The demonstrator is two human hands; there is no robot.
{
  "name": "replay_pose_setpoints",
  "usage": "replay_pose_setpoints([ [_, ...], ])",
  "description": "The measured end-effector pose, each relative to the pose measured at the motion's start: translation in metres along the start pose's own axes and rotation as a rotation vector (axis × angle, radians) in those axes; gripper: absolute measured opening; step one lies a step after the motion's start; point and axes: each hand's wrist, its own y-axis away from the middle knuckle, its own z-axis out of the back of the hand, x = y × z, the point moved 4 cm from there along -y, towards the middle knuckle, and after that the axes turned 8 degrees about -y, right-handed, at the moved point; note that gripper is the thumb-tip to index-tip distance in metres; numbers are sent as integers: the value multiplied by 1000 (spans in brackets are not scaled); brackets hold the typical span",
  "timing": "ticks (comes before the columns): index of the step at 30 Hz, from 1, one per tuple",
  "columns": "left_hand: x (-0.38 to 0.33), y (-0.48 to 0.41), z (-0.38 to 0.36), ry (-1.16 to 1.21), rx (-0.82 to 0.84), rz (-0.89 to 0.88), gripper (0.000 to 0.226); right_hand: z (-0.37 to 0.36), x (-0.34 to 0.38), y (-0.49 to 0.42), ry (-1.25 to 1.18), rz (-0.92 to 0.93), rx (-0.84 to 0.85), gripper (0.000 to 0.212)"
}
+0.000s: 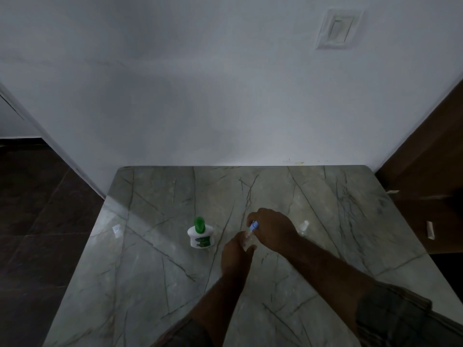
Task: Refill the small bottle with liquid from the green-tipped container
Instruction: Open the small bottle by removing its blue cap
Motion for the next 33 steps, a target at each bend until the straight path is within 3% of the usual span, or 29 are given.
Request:
replay_pose_setpoints([
  [4,0,2,4,-11,-13,-4,34,30,2,5,-15,15,-18,9],
  [8,4,1,12,-4,-26,-15,38,81,-21,32,-79,-120,-61,20],
  [10,9,1,17,8,-30,-15,39,100,-43,52,-380,-218,-118,19],
  [12,14,2,18,22,-31,-14,39,97,-63,67,-870,-310,-247,14],
  [14,19,3,18,34,-34,-10,38,64,-76,74,-1233,-409,-329,17],
  [16,24,6,18,48,-35,3,38,15,-77,71,-1428,-504,-351,19],
  [17,28,7,17,52,-36,11,38,-9,-76,66,-1425,-537,-359,19],
  [21,40,9,16,45,-56,20,35,-87,-67,36,-994,-582,-344,19],
  [26,62,10,15,50,-65,37,32,-147,-71,13,-564,-583,-200,17],
  [33,75,11,13,46,-55,32,36,-163,-88,3,-425,-664,-250,20],
])
